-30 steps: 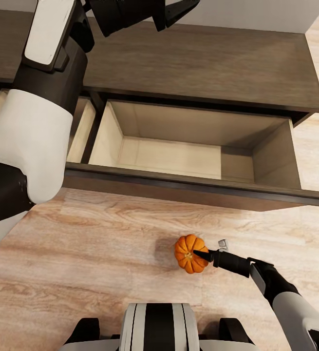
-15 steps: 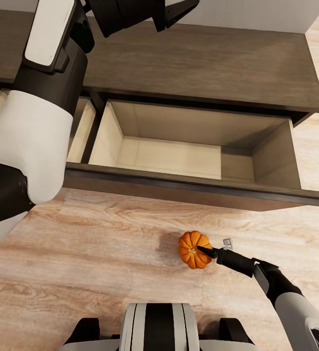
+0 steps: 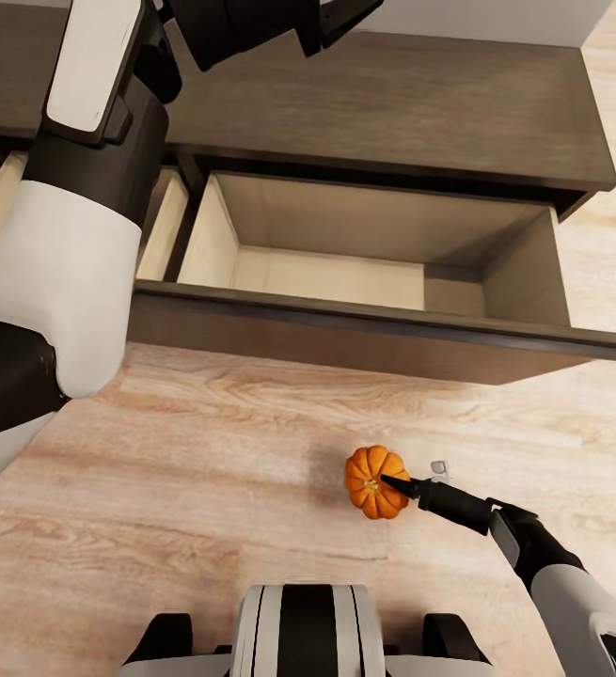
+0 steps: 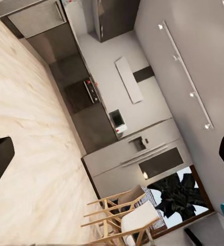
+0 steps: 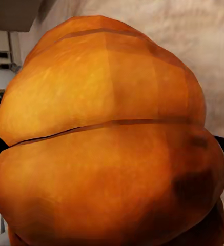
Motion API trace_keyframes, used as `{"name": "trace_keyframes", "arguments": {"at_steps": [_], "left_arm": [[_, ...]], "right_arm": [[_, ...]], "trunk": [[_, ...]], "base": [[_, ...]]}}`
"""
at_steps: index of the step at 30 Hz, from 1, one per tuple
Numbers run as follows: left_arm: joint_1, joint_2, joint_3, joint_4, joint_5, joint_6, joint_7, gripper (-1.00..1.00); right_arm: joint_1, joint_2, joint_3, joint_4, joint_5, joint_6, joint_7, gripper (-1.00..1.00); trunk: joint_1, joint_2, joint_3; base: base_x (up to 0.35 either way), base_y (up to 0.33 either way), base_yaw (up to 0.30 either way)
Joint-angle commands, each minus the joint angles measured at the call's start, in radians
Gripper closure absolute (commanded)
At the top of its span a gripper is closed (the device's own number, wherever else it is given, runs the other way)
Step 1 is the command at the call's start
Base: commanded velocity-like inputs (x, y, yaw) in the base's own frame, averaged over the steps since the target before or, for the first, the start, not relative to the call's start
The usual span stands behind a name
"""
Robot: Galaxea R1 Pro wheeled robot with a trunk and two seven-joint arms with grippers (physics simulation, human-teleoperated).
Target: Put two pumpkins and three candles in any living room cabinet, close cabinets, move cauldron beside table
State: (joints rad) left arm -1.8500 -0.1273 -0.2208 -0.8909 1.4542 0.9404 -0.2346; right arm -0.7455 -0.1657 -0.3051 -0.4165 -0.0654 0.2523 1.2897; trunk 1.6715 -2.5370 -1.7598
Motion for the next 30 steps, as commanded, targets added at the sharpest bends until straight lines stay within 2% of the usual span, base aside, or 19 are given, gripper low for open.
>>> {"name": "trace_keyframes", "arguments": {"at_steps": [1, 13, 17, 21, 25, 30], "left_arm": [[0.000, 0.000, 0.000, 0.000, 0.000, 0.000, 0.000, -1.00], [0.000, 0.000, 0.001, 0.001, 0.000, 0.000, 0.000, -1.00], [0.010, 0.003, 0.002, -0.016, 0.012, 0.002, -0.001, -1.00], [0.032, 0.002, 0.002, -0.070, 0.035, 0.002, 0.003, -1.00], [0.040, 0.002, 0.001, -0.074, 0.038, 0.007, 0.005, -1.00], [0.082, 0.006, -0.035, -0.073, 0.037, 0.019, 0.007, -1.00]], "right_arm": [[0.000, 0.001, 0.000, 0.000, -0.001, 0.001, 0.000, 1.00], [0.000, 0.002, 0.000, 0.001, -0.001, 0.001, 0.000, 1.00], [0.000, 0.003, 0.000, 0.001, -0.001, 0.001, 0.000, 1.00], [0.000, 0.004, 0.000, 0.001, -0.001, 0.001, 0.000, 1.00], [0.000, 0.004, 0.000, 0.001, -0.001, 0.001, 0.000, 1.00], [0.001, 0.005, 0.000, 0.001, 0.001, 0.000, 0.000, 1.00]], "trunk": [[0.000, 0.000, 0.000], [0.000, 0.000, 0.000], [0.000, 0.000, 0.000], [-0.002, 0.001, 0.015], [-0.004, 0.002, 0.031], [-0.006, 0.003, 0.050]], "base": [[-0.326, 0.000, 0.000], [-0.326, 0.000, 0.000], [-0.105, 0.000, 0.000], [-0.013, 0.000, 0.000], [-0.002, 0.000, 0.000], [0.000, 0.000, 0.000]]}}
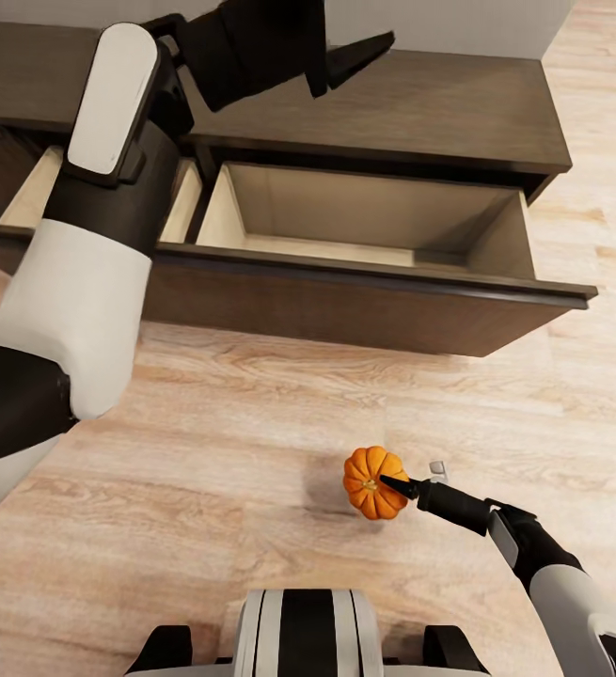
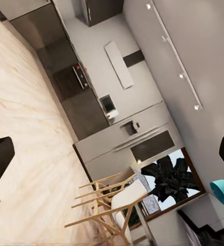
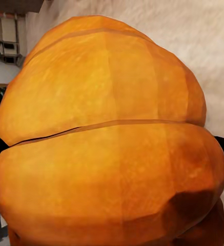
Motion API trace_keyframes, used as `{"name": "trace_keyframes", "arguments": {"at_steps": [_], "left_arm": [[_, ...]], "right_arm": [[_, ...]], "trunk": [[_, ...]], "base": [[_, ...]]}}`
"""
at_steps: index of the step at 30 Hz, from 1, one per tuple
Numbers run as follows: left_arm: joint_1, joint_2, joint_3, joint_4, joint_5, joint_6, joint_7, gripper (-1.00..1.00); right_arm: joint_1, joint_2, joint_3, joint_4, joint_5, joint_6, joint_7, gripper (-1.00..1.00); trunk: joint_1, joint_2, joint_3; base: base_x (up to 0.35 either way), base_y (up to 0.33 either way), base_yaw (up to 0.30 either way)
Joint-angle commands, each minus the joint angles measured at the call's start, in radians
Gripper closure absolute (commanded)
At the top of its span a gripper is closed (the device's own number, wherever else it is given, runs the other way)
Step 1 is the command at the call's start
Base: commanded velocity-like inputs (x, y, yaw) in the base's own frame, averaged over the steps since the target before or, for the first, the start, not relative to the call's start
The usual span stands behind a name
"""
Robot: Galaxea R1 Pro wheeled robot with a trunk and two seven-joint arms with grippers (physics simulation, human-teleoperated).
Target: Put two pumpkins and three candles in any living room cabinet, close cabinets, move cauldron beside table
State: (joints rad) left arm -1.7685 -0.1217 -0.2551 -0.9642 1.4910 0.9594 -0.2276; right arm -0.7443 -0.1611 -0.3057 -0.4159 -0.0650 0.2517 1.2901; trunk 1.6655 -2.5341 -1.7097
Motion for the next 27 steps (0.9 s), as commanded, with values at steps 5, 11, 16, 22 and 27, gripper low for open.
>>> {"name": "trace_keyframes", "arguments": {"at_steps": [5, 11, 16, 22, 27], "left_arm": [[0.042, 0.005, -0.047, 0.001, 0.000, 0.019, 0.001, -1.00], [0.118, 0.008, -0.070, 0.053, 0.000, 0.045, 0.001, -1.00], [0.131, 0.007, -0.083, 0.081, -0.001, 0.045, 0.000, -1.00], [0.174, 0.013, -0.085, 0.081, -0.002, 0.045, 0.001, -1.00], [0.248, 0.050, -0.129, 0.087, -0.003, 0.045, 0.001, -1.00]], "right_arm": [[0.000, -0.003, 0.000, 0.010, 0.004, 0.000, -0.002, 1.00], [0.000, -0.008, 0.002, 0.010, 0.009, -0.001, -0.006, 1.00], [0.000, -0.014, 0.002, 0.014, 0.010, -0.002, -0.009, 1.00], [0.001, -0.039, 0.002, 0.014, 0.010, -0.002, -0.008, 1.00], [0.001, -0.078, 0.001, 0.007, 0.008, -0.001, -0.037, 1.00]], "trunk": [[-0.002, 0.001, 0.019], [-0.005, 0.003, 0.043], [-0.007, 0.004, 0.062], [-0.010, 0.005, 0.085], [-0.012, 0.006, 0.105]], "base": [[0.000, 0.000, 0.000], [-0.023, 0.000, 0.000], [-0.291, 0.000, 0.000], [-0.332, 0.000, 0.000], [-0.156, 0.000, 0.123]]}}
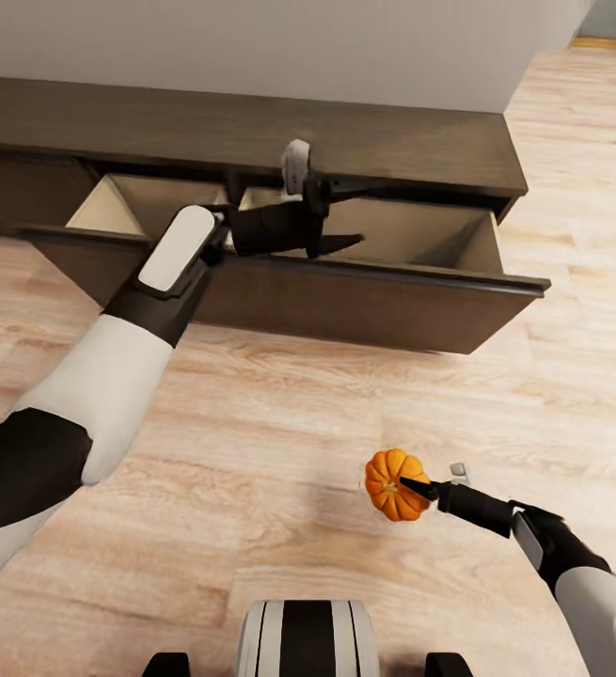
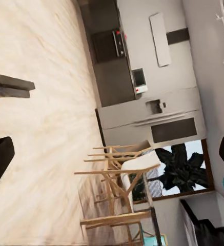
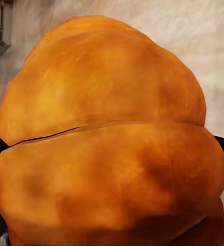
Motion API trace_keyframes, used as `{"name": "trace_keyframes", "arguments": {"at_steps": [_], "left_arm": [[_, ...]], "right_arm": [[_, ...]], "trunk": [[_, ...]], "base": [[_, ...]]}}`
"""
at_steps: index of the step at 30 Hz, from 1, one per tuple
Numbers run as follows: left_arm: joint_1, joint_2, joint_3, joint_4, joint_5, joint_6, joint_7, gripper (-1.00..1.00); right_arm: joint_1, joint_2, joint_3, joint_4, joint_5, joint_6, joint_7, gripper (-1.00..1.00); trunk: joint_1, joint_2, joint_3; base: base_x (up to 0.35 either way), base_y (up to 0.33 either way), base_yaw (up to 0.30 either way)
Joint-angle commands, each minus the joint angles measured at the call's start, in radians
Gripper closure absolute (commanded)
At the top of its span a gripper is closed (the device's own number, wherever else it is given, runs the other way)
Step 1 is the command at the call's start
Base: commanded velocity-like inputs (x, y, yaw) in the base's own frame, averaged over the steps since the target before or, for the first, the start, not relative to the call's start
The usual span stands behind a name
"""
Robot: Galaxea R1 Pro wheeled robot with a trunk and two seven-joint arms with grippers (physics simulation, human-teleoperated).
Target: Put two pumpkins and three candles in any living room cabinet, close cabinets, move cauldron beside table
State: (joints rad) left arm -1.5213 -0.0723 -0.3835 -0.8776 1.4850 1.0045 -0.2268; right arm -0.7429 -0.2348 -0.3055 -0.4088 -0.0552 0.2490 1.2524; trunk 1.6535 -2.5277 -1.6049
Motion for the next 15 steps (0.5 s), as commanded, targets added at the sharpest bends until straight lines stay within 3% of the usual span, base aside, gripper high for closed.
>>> {"name": "trace_keyframes", "arguments": {"at_steps": [1, 3, 8, 11, 15], "left_arm": [[0.017, 0.024, -0.031, 0.002, 0.003, 0.000, 0.000, -1.00], [0.053, 0.048, -0.079, 0.007, 0.002, 0.000, 0.000, -1.00], [0.123, 0.096, -0.107, 0.004, -0.002, 0.000, 0.000, -1.00], [0.153, 0.154, -0.110, -0.006, 0.000, 0.001, -0.002, -1.00], [0.212, 0.262, -0.110, -0.024, 0.004, 0.002, -0.006, -1.00]], "right_arm": [[0.000, -0.026, 0.000, 0.002, -0.004, 0.001, -0.008, 1.00], [0.000, -0.033, 0.000, 0.004, -0.004, 0.001, -0.010, 1.00], [0.000, -0.034, 0.000, 0.004, -0.005, 0.001, -0.011, 1.00], [0.000, -0.034, 0.000, 0.004, -0.005, 0.001, -0.011, 1.00], [0.000, -0.032, 0.001, 0.005, -0.005, 0.001, -0.011, 1.00]], "trunk": [[-0.001, 0.000, 0.004], [-0.001, 0.001, 0.012], [-0.004, 0.002, 0.031], [-0.005, 0.003, 0.043], [-0.007, 0.003, 0.058]], "base": [[-0.005, 0.000, 0.275], [-0.002, 0.000, 0.281], [0.000, 0.000, 0.284], [0.000, 0.000, 0.285], [0.000, 0.000, 0.285]]}}
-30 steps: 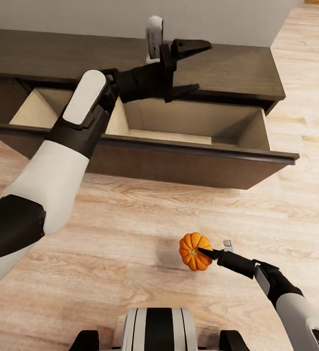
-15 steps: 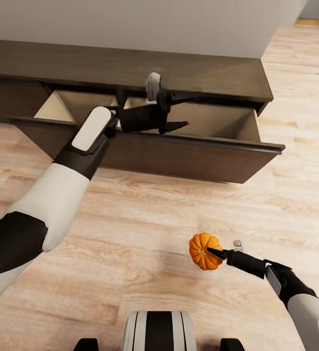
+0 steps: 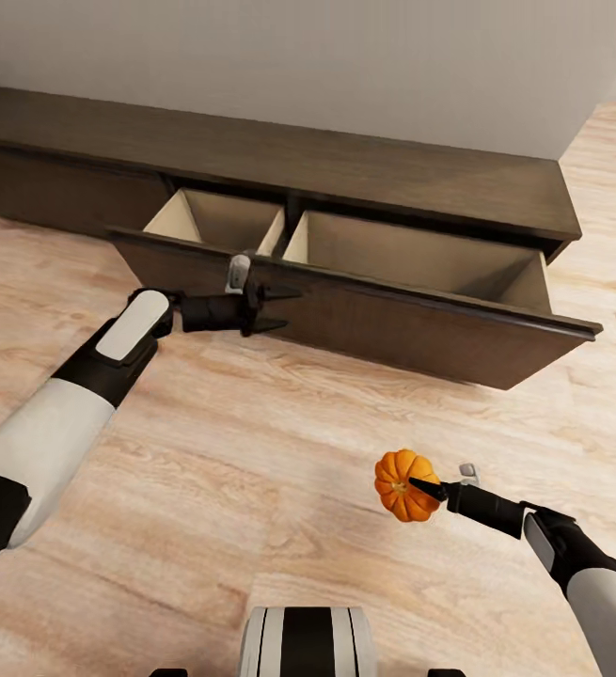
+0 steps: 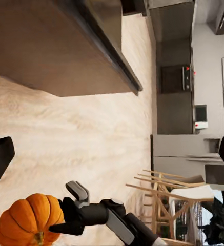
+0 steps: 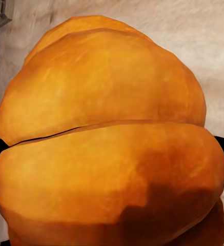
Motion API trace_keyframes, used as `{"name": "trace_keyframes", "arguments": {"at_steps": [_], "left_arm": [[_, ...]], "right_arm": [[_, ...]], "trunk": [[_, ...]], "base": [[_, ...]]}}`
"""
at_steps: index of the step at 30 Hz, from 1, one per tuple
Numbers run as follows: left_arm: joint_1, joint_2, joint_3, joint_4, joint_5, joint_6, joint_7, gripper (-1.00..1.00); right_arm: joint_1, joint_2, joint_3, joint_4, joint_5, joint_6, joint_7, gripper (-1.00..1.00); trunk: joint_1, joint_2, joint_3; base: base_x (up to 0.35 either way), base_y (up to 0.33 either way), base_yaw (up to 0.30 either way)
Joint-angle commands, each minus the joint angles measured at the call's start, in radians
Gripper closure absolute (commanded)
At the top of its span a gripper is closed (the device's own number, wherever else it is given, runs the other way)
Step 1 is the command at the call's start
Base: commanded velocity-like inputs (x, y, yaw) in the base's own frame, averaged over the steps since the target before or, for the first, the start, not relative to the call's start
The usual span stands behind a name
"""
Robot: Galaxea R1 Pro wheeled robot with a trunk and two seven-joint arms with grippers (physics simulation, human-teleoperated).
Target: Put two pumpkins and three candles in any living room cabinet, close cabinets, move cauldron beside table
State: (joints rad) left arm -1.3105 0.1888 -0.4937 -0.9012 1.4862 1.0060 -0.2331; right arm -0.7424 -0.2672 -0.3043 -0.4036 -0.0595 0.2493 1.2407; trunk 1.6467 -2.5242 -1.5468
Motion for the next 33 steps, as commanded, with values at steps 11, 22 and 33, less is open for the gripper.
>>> {"name": "trace_keyframes", "arguments": {"at_steps": [11, 22, 33], "left_arm": [[0.257, 0.187, 0.000, -0.088, -0.003, -0.010, 0.001, -1.00], [0.421, 0.236, -0.033, 0.217, -0.188, -0.253, -0.006, -1.00], [0.422, 0.213, -0.268, 0.426, -0.189, -0.325, -0.006, -1.00]], "right_arm": [[0.000, 0.004, -0.001, 0.001, -0.005, 0.002, 0.001, 1.00], [0.000, 0.068, 0.000, -0.004, 0.001, -0.003, -0.134, 1.00], [0.001, 0.142, 0.005, 0.000, 0.027, -0.012, -0.252, 1.00]], "trunk": [[-0.005, 0.003, 0.043], [-0.010, 0.005, 0.085], [-0.015, 0.008, 0.128]], "base": [[0.000, 0.000, 0.285], [0.000, 0.000, 0.285], [0.000, 0.000, 0.285]]}}
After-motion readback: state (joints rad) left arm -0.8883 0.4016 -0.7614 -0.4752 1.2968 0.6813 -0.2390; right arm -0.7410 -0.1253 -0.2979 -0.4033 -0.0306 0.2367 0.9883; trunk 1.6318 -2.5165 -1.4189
